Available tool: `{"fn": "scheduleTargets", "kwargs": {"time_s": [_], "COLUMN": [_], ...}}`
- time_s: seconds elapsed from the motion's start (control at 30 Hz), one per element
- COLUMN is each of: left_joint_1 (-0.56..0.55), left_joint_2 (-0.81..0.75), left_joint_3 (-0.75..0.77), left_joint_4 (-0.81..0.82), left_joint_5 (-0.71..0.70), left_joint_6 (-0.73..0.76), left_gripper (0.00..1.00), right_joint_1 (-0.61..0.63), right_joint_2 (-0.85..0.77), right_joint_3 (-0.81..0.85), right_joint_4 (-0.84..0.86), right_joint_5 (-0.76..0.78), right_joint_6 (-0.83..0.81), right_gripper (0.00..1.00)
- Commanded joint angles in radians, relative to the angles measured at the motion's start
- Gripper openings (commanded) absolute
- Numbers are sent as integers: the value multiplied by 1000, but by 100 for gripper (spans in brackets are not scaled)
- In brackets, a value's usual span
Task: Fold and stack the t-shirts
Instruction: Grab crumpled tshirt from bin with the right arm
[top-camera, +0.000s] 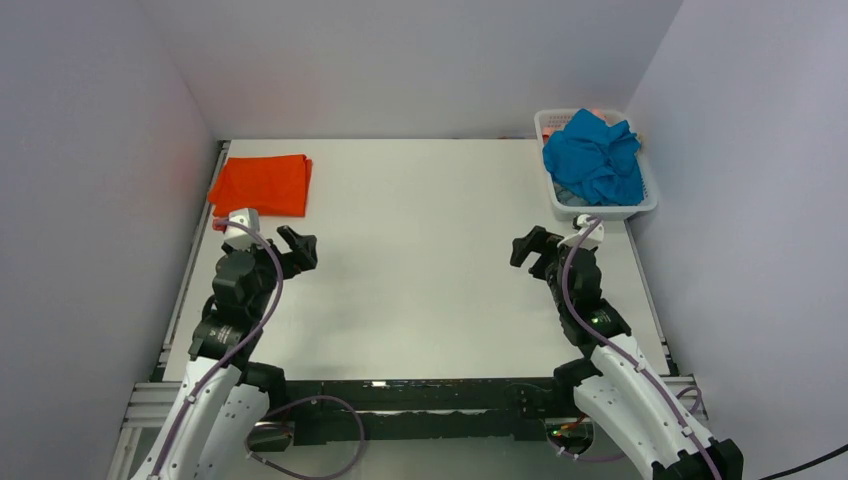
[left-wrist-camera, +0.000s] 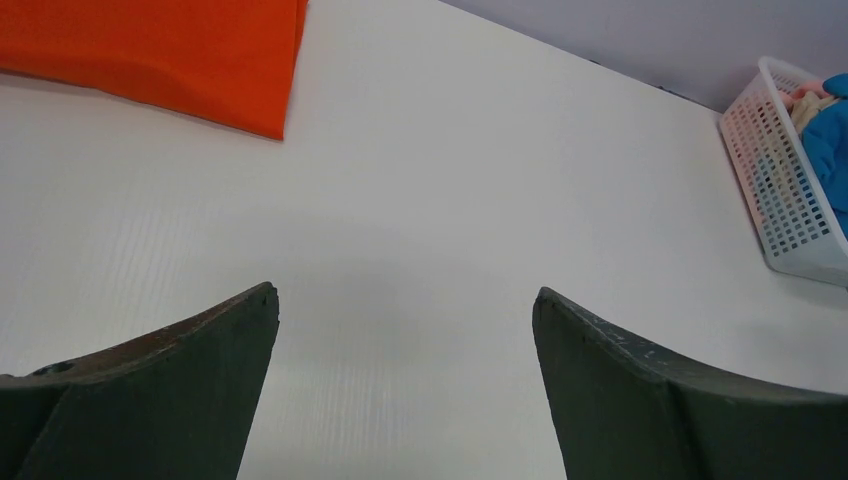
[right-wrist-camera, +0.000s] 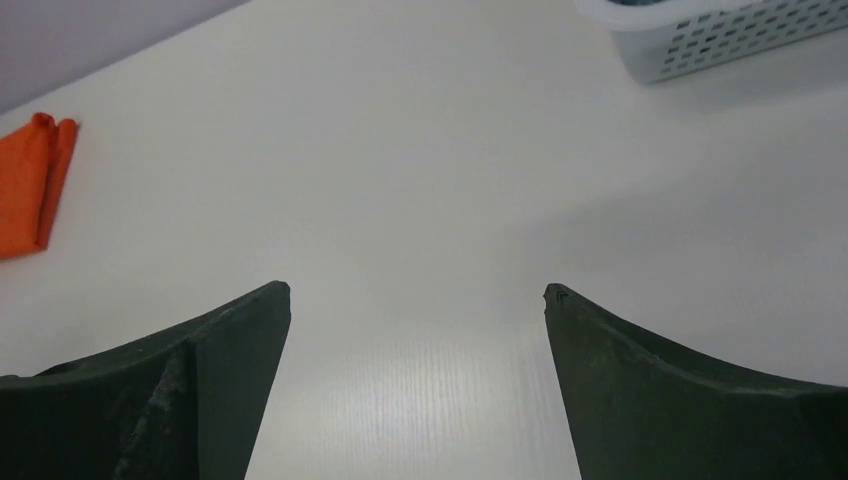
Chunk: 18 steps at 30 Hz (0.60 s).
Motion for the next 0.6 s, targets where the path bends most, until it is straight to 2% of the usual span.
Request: {"fn": "scheduleTargets", "kwargs": {"time_s": [0.0, 0.13, 0.3, 0.37, 0.47, 0.57], "left_joint_1": [-2, -1, -2, -1, -1, -1], "left_joint_2": [8, 13, -1, -1, -3, -3], "left_joint_3": [6, 25, 7, 13, 5, 1], "left_joint_4": [50, 20, 42, 27, 15, 41], "left_joint_5": [8, -6, -14, -20, -49, -48], "left_joint_6": [1, 8, 8, 11, 5, 12], "left_gripper": [99, 99, 99, 99, 99, 99], "right_joint_1": [-3, -1, -33, -101, -247, -353], "right_joint_2": [1, 78, 337, 455, 622, 802], "right_joint_3": [32, 129, 417, 555, 710, 870], "right_joint_4": [142, 217, 116, 24, -23, -77], "right_joint_5": [14, 128, 312, 261, 115, 36], "right_joint_6": [13, 32, 2, -1, -25, -38], "right_gripper": [100, 100, 100, 100, 100, 100]}}
